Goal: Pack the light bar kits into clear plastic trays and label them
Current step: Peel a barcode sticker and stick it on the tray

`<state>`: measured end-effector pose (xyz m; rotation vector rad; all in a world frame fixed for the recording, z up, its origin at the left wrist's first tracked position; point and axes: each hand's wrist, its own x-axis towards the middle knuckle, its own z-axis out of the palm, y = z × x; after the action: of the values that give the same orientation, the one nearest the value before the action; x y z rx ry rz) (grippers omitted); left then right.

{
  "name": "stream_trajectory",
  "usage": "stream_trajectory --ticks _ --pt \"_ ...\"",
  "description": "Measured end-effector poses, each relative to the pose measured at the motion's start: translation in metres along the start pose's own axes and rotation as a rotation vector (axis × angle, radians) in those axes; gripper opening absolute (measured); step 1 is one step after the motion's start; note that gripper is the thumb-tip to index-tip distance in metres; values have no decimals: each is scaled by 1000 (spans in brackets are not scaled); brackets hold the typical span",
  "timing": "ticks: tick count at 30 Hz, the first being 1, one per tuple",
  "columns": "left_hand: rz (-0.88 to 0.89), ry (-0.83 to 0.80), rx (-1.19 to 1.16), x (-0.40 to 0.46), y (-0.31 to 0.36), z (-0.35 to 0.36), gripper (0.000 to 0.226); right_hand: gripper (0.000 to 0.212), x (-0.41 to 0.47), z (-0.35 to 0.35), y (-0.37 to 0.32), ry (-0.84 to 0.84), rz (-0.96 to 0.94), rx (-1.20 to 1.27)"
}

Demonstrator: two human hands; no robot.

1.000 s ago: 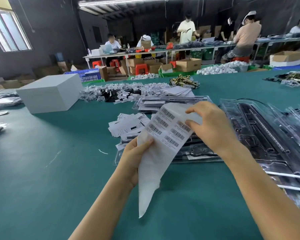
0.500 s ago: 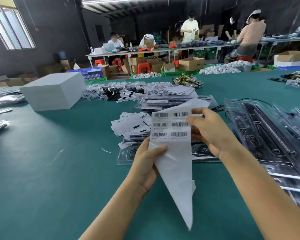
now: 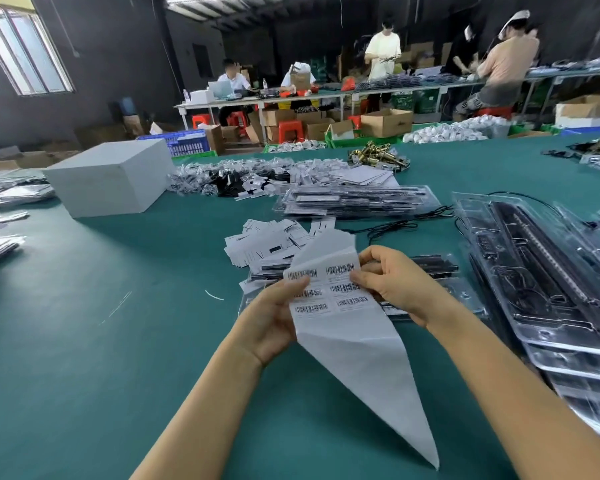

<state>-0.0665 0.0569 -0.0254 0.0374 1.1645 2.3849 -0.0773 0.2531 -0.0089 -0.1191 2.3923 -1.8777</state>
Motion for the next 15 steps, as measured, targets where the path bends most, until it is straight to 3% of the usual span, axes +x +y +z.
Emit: stream_trajectory --ticks 7,9,12,15 --pt "96 224 195 5 -7 1 24 29 -3 10 1 161 -52 -133" --pt "137 277 230 6 -9 1 22 29 -7 16 -2 334 -204 -287" --pt "193 298 253 7 -12 -1 19 21 -12 25 -7 574 -602 -727" --pt "224 273 223 7 -13 0 17 9 -15 32 -8 415 -700 -884"
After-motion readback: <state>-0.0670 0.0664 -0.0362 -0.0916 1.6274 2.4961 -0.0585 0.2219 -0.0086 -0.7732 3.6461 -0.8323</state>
